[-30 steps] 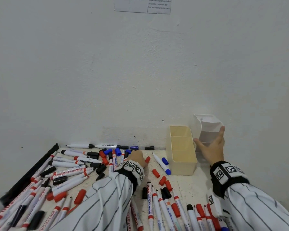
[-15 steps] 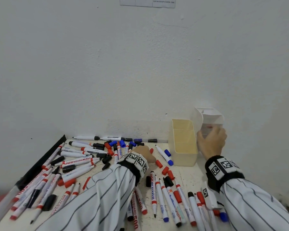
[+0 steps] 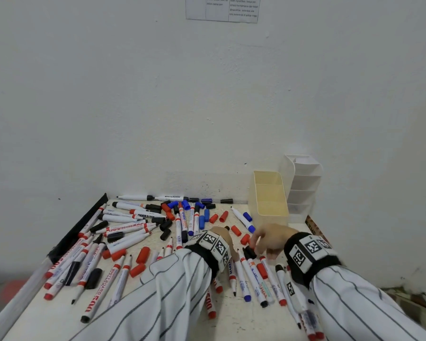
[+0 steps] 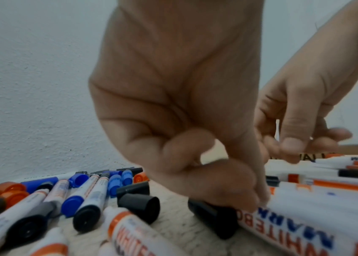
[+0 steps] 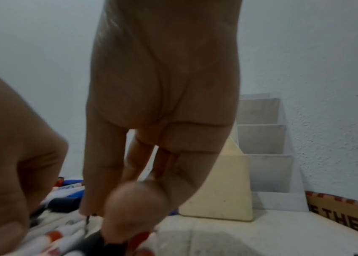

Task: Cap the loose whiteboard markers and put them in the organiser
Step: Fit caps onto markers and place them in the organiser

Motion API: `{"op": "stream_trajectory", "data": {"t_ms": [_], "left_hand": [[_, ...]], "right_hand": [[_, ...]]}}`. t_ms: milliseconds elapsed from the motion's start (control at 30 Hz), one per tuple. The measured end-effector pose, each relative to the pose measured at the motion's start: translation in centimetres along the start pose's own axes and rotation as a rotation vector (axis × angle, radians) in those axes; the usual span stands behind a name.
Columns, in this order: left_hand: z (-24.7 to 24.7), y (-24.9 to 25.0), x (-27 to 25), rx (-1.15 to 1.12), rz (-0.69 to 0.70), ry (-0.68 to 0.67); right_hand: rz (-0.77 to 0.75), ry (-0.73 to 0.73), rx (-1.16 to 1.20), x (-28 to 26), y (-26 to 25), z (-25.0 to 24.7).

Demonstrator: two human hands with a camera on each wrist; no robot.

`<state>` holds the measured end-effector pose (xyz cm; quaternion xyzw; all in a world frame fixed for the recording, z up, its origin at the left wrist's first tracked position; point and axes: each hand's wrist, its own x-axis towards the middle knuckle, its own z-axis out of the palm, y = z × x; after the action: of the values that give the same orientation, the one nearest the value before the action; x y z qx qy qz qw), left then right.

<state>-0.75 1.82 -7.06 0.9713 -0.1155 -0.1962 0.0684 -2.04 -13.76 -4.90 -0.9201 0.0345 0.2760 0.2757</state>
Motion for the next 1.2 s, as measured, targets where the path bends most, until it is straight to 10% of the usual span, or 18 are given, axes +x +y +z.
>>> {"op": "stream_trajectory", "data": {"t_ms": [467, 833, 1200], "left_hand": [[-0.7, -1.5, -1.0, -0.041, 0.330, -0.180], [-0.3, -1.4, 0.1, 0.377, 0.494, 0.076], [-1.5, -3.7, 0.7, -0.186, 0.341, 0.506]], "right_hand": [[-0.029, 0.166, -0.298, 1.2, -0.2, 2.8], [-0.093, 0.309, -0.347, 2.4, -0.4, 3.1], [-0.119, 0.366, -0.271, 2.4, -0.5, 2.8]]}}
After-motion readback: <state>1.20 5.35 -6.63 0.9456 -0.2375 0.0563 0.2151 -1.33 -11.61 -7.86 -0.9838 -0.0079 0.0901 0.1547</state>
